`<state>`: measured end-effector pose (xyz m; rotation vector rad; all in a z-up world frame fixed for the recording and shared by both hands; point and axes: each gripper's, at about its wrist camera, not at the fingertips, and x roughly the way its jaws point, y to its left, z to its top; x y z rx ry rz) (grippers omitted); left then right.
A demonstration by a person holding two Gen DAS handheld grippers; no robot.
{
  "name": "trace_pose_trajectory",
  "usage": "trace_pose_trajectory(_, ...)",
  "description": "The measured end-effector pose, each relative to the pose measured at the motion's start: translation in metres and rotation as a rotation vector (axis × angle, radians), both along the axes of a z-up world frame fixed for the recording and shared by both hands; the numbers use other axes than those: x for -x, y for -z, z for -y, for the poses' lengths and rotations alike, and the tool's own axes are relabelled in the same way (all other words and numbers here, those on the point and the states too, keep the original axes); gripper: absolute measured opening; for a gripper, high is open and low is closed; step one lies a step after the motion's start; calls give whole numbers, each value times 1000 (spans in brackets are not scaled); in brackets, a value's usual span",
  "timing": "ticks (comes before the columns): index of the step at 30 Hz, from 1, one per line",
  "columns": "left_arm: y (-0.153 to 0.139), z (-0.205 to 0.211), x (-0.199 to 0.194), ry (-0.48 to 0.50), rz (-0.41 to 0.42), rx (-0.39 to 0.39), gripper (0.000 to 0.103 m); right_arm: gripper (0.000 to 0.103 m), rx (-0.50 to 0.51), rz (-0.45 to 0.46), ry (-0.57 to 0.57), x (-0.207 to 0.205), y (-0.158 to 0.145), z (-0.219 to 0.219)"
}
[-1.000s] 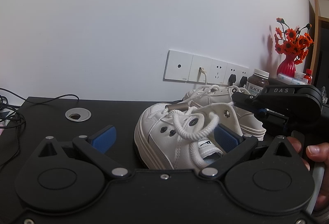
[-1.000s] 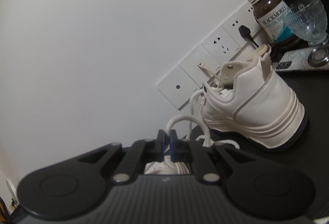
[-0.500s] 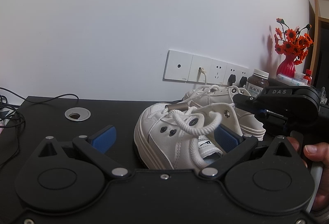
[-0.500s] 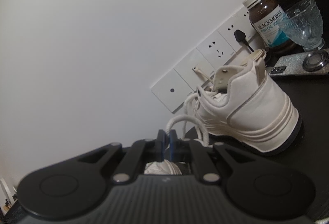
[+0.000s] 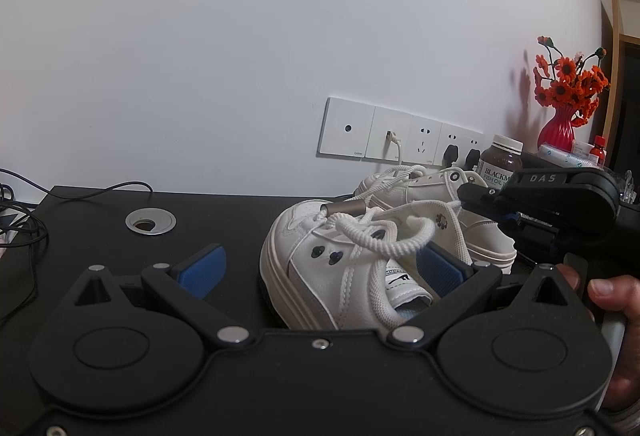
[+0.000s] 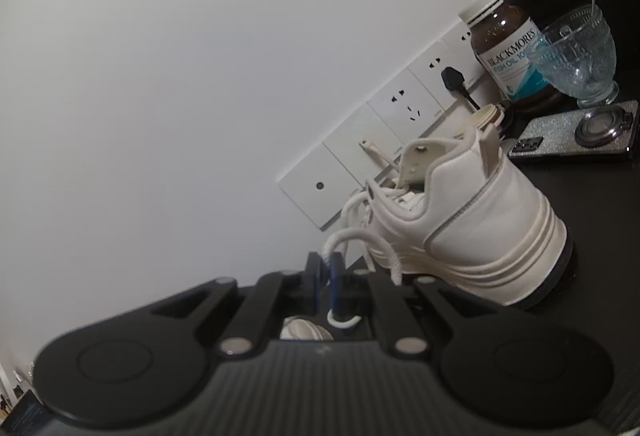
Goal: Lace up shoes with both hands
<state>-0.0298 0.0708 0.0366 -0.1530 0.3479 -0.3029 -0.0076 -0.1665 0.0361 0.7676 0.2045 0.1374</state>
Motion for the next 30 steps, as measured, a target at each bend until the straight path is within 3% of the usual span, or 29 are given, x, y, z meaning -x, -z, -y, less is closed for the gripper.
trace_pose_trajectory(2,0,0,0,1,-1,2,103,10,-26,17,-22,1,-1,1)
trace_pose_trajectory(5,0,0,-1,2,-1,4,103,33,-61,41,-58,5,-3,2)
trace_pose_trajectory(10,0,-1,-1,2,-1,5,103,33,-87,46,-186,3,-4,-2)
trace_pose_trajectory(19,1,-1,-1,1,0,4,103,32,-181,-75,-350,-16,9,-8)
trace_pose_trajectory(21,0,0,0,0,0,3,103,13,-175,-77,-344,-17,10,-9)
trace_pose_trajectory(23,0,0,0,-1,1,1,103,8,-165,-61,-341,-16,9,-10)
trace_pose_trajectory(30,0,0,0,-1,2,-1,103,6,-113,-23,-305,-13,5,-14)
